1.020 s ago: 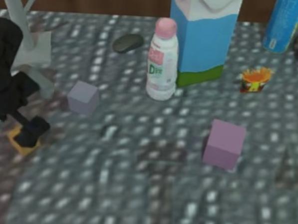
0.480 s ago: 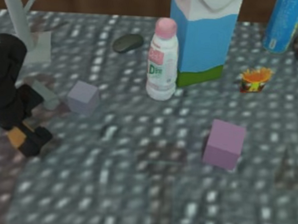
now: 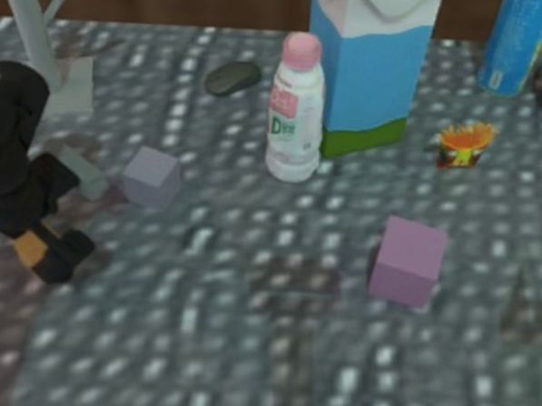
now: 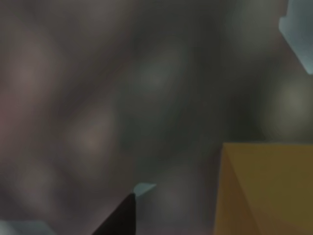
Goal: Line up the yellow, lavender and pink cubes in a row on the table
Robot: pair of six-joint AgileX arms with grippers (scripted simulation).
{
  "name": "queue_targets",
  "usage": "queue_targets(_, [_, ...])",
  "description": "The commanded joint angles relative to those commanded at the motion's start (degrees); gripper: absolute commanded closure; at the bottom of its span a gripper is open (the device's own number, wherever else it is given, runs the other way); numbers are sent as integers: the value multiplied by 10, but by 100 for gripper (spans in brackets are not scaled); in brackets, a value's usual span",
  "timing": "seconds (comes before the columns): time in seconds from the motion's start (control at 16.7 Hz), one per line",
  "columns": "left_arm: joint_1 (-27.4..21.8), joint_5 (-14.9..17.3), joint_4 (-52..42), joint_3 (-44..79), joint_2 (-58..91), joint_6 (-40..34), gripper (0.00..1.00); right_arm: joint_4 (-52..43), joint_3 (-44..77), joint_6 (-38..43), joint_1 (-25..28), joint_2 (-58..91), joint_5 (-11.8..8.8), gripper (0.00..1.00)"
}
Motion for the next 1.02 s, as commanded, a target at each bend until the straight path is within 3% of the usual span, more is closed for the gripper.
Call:
queue_targets(0.3, [0, 0, 0, 0, 0, 0, 98, 0, 0, 0, 0, 0, 0, 0])
queue_targets(1.02, [1, 10, -40, 20, -33, -6, 100, 0, 0, 0, 0, 0, 0, 0])
